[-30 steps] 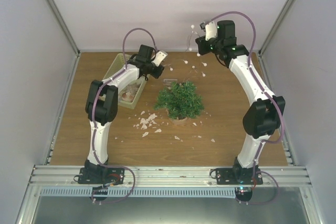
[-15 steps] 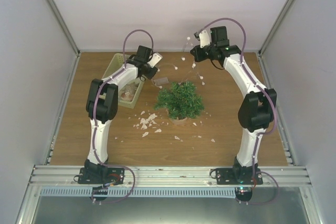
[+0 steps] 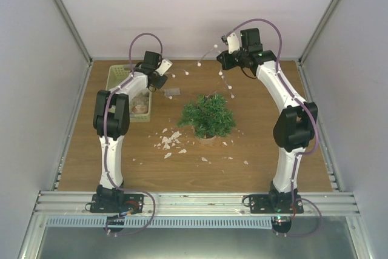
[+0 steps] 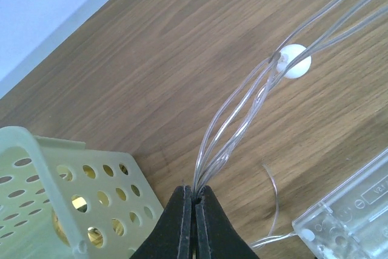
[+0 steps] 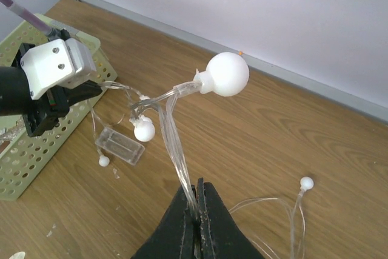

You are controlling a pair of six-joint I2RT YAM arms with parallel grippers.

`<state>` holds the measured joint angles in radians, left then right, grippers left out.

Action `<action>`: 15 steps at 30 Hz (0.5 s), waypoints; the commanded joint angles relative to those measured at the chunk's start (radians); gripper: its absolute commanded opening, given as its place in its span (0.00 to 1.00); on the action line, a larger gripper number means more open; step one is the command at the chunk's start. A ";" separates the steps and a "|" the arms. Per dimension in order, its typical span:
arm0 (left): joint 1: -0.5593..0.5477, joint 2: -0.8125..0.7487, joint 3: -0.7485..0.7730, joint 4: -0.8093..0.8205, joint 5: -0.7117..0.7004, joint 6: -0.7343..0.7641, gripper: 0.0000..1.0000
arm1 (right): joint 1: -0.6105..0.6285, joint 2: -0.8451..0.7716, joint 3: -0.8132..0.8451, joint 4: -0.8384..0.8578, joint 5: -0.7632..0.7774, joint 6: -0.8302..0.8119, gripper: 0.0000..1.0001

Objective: Decorate the small christmas tree

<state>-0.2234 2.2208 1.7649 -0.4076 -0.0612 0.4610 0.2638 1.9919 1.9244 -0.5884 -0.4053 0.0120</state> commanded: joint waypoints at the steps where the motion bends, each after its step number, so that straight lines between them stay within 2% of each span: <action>1: 0.003 -0.044 -0.005 0.036 0.019 0.001 0.00 | 0.012 0.026 0.041 -0.023 -0.009 -0.008 0.00; 9: -0.048 -0.173 0.061 -0.103 0.153 -0.051 0.00 | 0.011 0.006 0.045 -0.042 0.024 -0.008 0.01; 15: -0.061 -0.329 -0.025 -0.138 0.215 -0.116 0.00 | 0.012 -0.058 -0.014 -0.001 0.077 -0.043 0.01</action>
<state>-0.2798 2.0159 1.7760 -0.5323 0.0910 0.3981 0.2703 1.9926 1.9373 -0.6136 -0.3740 -0.0040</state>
